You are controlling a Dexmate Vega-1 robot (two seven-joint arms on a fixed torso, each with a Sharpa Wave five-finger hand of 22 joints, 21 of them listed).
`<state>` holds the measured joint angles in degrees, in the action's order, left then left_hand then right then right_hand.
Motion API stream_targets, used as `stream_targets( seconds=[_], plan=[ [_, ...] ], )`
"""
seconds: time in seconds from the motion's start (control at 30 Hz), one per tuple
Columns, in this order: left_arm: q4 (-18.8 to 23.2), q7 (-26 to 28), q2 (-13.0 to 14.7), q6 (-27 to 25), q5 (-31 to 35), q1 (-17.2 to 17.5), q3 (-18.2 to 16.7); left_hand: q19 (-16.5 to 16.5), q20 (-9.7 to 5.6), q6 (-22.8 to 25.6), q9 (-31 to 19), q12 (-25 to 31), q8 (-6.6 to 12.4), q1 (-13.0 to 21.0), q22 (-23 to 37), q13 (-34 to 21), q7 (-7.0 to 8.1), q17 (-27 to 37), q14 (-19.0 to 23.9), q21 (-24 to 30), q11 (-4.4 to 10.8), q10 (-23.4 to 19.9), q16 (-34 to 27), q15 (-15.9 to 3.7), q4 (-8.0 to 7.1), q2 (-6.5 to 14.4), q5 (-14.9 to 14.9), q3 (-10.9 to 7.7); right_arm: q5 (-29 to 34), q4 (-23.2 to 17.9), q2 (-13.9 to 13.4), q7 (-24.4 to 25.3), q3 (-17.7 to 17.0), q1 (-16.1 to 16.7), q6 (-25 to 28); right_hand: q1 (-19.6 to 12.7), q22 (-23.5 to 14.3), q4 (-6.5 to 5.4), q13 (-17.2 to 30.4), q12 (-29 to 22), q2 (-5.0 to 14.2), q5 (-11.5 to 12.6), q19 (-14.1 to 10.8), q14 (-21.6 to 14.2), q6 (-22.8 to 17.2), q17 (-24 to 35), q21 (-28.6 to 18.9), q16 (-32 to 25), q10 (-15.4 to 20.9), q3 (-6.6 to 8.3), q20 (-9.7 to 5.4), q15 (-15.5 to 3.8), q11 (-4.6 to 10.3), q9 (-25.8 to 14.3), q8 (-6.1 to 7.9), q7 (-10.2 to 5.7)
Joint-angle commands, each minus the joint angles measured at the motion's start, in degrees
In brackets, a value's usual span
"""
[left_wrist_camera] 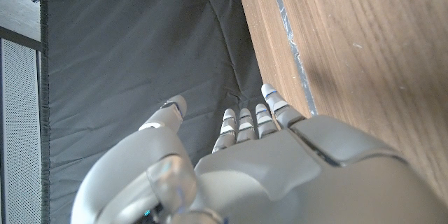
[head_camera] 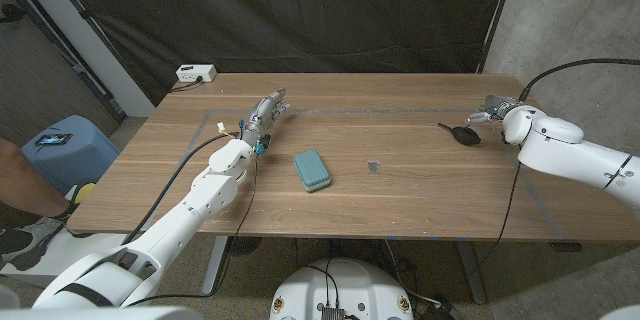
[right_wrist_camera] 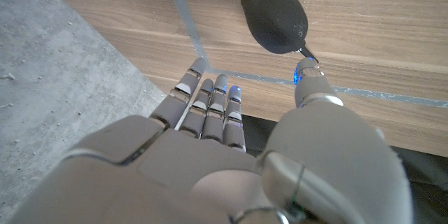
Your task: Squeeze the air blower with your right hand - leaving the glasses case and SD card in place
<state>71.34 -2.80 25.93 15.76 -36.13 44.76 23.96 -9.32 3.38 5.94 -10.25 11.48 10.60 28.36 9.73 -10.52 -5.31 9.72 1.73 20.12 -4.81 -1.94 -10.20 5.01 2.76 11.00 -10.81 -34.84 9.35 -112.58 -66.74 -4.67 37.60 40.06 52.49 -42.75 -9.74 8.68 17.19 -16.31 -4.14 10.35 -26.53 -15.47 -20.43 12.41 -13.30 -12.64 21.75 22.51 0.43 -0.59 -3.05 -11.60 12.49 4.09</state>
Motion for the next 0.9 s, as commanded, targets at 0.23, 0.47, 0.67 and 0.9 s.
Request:
stream_targets(
  seconds=[0.23, 0.47, 0.67, 0.9],
  plan=[
    [0.0, -0.1, -0.1, 0.2, -0.3, 0.2, 0.0, -0.6, -0.06, 0.5, -0.2, 0.1, 0.2, 0.8, 0.2, -0.3, 0.1, 0.2, 0.3, -0.3, -0.27, -0.2, -0.4, 0.55, 0.24, 0.0, -0.3, 0.09, 2.9, 0.6, 1.9, -6.7, 3.8, -4.4, 3.6, 0.4, -0.2, -0.05, 0.3, 0.2, -0.68, 0.3, 0.6, 0.3, 0.2, 0.2, 0.4, 0.2, -0.3, -0.49, 0.18, 0.08, 0.11, -0.1, -0.02, -0.13],
    [0.1, -0.1, -0.2, 0.4, -0.4, 0.6, -0.1, -0.6, -0.03, 0.5, -0.2, 0.1, 0.16, 0.8, 0.2, -0.3, 0.05, 0.2, 0.3, -0.4, -0.36, -0.3, -0.4, 0.59, 0.22, 0.0, -0.3, 0.08, 3.2, -0.4, 2.7, -7.5, 4.6, -5.5, 5.4, 0.5, -0.3, -0.12, 0.5, 0.2, -0.71, 0.4, 0.7, 0.2, 0.1, 0.3, 0.5, 0.1, -0.2, -0.64, 0.37, 0.26, 0.04, -0.1, 0.02, -0.04],
    [0.1, -0.3, -0.4, 0.8, -0.6, 0.9, -0.1, -0.6, -0.06, 0.5, -0.2, 0.1, 0.14, 0.8, 0.2, -0.3, 0.06, 0.2, 0.2, -0.5, -0.25, -0.2, -0.4, 0.51, 0.21, 0.0, -0.3, 0.09, 3.9, -0.7, 3.1, -8.0, 5.9, -6.3, 5.7, 0.4, -0.3, -0.13, 0.6, 0.1, -0.69, 0.4, 0.7, 0.2, -0.1, 0.3, 0.6, 0.0, 0.0, -0.72, 0.44, 0.21, -0.08, -0.1, 0.06, 0.01],
    [0.9, 0.1, -0.1, 0.6, -0.7, 1.5, -0.3, -0.7, -0.06, 0.5, -0.2, 0.1, 0.12, 0.9, 0.2, -0.3, 0.08, 0.2, 0.2, -0.7, -0.28, -0.2, -0.4, 0.57, 0.19, 0.1, -0.3, 0.1, 4.2, -0.9, 3.4, -8.8, 6.9, -6.9, 6.5, 0.3, -0.3, -0.11, 0.7, 0.1, -0.67, 0.5, 0.6, 0.0, -0.3, 0.4, 0.7, -0.1, 0.2, -0.79, 0.52, 0.12, -0.09, -0.1, 0.12, 0.04]
  ],
)
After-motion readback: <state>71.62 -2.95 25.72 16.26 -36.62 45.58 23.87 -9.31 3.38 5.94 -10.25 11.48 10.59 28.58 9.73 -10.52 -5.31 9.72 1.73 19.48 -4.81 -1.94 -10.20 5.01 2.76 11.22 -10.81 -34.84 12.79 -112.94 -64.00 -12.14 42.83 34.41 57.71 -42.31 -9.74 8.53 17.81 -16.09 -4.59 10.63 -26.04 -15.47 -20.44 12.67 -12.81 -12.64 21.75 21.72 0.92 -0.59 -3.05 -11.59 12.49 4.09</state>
